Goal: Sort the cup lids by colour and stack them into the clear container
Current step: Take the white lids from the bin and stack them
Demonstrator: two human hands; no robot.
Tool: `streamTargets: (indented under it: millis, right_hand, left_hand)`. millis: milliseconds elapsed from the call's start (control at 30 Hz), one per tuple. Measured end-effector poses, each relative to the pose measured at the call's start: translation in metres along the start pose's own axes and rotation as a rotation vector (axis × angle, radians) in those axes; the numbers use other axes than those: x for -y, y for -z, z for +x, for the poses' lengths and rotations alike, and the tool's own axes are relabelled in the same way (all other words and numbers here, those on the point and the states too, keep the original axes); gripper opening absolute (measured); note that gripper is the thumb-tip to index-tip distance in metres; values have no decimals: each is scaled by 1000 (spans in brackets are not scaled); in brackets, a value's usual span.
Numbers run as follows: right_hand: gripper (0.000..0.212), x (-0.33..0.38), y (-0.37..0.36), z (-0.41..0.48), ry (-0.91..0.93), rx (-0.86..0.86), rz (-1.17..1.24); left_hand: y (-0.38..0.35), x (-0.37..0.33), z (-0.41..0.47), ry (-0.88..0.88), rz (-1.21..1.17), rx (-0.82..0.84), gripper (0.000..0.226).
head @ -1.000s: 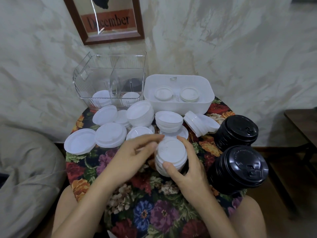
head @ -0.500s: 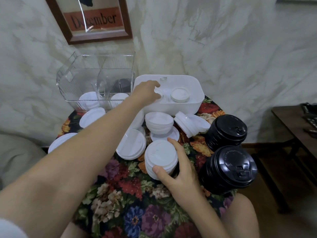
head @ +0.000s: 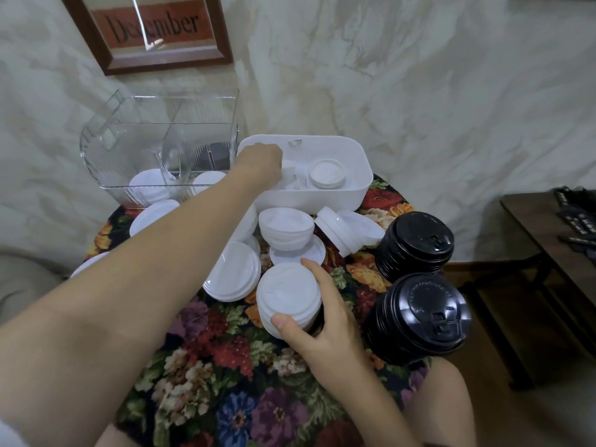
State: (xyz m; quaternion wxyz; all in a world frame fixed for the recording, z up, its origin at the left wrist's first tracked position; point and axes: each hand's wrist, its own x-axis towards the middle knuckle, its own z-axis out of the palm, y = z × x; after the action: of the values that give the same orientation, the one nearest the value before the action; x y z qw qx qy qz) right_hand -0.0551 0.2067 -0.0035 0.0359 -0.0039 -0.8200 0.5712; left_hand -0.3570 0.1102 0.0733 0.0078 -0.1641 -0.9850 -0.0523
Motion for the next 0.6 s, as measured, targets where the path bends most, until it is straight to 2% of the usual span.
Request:
streamTargets:
  millis: [133,233,400,600]
  right_hand:
    - [77,-2,-1,0,5,-12,2]
    - [78,-3,-1,0,5,-19,-5]
    - [77,-3,-2,1,15,-29,5]
    - [77,-3,-2,2,41,-33,22]
  left_hand:
    - [30,-9,-31,-6,-213,-186,15]
    - [53,-9,-78,-36,-468,-247,16]
    - [61,-8,-174,-35,-953,-188,24]
    - [27,-1,-243,57,-1309,-171,10]
